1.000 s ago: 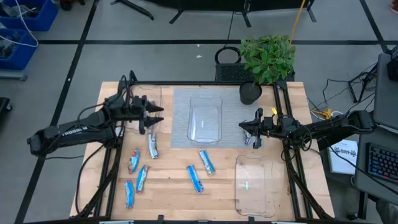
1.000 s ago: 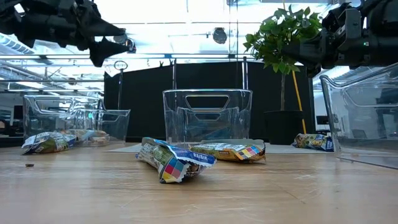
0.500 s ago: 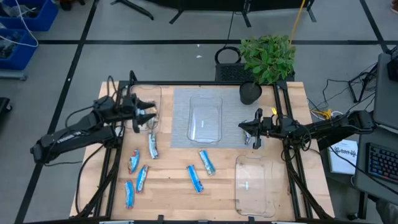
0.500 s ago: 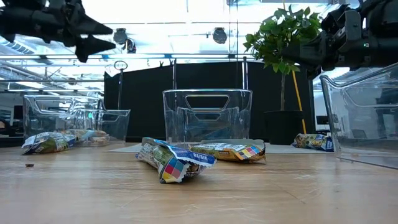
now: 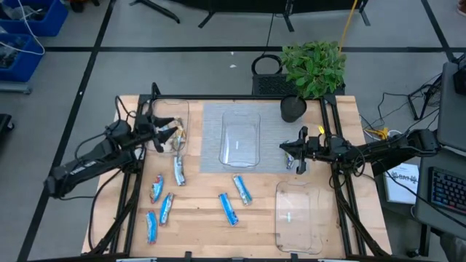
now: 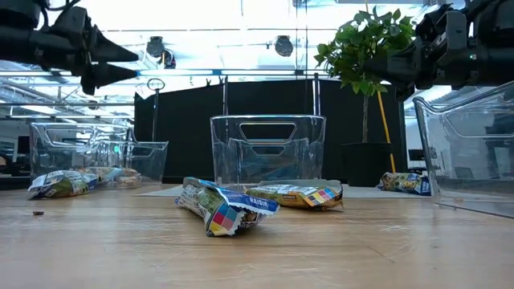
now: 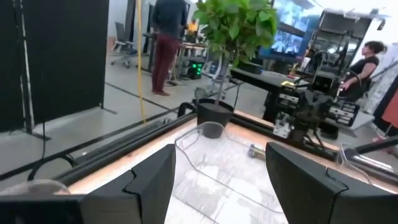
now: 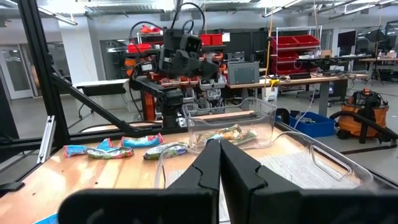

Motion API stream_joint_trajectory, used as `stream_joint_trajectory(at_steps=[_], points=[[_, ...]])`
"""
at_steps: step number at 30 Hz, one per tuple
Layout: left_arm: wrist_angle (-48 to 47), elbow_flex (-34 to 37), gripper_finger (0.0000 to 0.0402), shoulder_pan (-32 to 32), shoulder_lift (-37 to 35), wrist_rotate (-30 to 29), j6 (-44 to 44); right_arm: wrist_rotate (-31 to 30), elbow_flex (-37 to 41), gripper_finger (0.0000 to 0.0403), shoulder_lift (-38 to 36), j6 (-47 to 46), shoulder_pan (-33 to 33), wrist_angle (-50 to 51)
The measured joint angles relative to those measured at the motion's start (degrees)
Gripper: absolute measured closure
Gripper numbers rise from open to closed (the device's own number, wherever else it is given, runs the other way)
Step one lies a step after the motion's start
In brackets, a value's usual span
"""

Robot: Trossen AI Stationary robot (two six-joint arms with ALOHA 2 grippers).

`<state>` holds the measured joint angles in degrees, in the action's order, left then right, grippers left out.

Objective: Pick and place Granola Bars by type
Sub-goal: Put the yellow granola bar into the top left transparent bin

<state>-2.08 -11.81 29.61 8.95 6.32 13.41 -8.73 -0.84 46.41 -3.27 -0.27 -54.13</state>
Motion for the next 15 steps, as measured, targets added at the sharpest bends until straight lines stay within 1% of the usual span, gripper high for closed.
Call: stream_joint_trajectory(at_steps=[8,13,15], points=[[-0.01,1.01,0.0149,0.0,-4.73,-2.77,-1.36,0.02,0.0,0.0399,-0.02,-0.15,0.0,0.73],[-5.67,1.01,0.0149,0.0,-7.95,-7.85,-1.47,0.02,0.0,0.0399,-0.02,-0.42,-0.01,0.83],[-6.4,1.01,0.0149,0.0,-8.77,-7.96,-1.28,0.02,0.0,0.0399,-0.02,-0.42,0.0,0.83]])
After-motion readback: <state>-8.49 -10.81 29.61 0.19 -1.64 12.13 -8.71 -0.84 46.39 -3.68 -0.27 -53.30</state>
